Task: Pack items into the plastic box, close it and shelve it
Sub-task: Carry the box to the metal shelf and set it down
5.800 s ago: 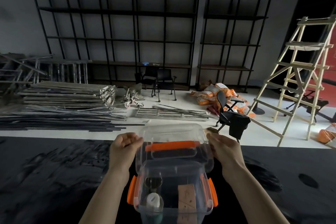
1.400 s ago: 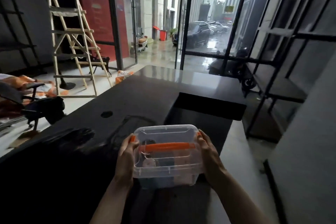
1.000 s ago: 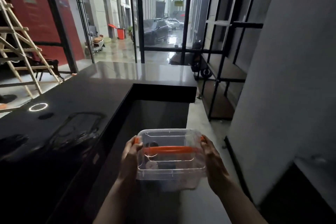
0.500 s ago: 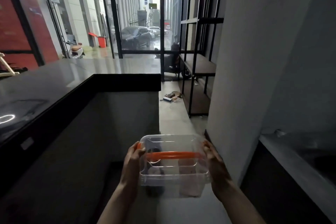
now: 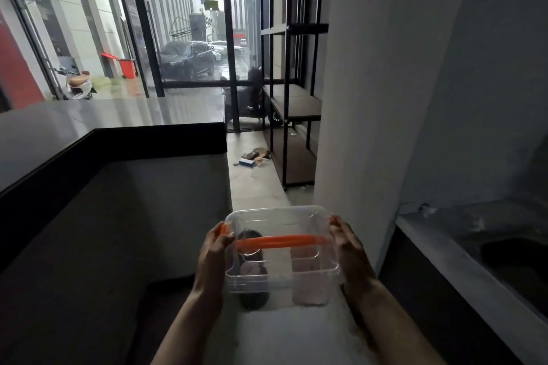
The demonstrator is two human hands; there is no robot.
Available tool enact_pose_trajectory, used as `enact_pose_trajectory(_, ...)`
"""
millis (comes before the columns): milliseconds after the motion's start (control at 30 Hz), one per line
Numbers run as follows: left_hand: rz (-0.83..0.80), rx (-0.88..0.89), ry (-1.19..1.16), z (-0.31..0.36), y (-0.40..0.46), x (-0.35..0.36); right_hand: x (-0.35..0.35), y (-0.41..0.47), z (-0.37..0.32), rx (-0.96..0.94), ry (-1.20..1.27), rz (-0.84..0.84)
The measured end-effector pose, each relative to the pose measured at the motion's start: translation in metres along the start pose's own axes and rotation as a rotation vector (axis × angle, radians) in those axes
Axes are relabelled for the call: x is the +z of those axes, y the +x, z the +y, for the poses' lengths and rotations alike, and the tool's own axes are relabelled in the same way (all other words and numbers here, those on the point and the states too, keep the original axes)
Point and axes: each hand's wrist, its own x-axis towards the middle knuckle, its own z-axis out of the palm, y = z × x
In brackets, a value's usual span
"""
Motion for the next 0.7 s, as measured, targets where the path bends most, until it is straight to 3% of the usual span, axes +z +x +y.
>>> enact_pose_trajectory(167, 0.013, -0.034, -0.019, -0.009, 0.08, 0.0, 0.019, 0.078, 0.016, 0.009, -0.057, 0.115)
enact_pose_trajectory(700, 0.016, -0.061, 0.0, 0.025, 0.396, -0.023, 0.126, 0.373, -0.027, 0.022, -0.09, 0.159)
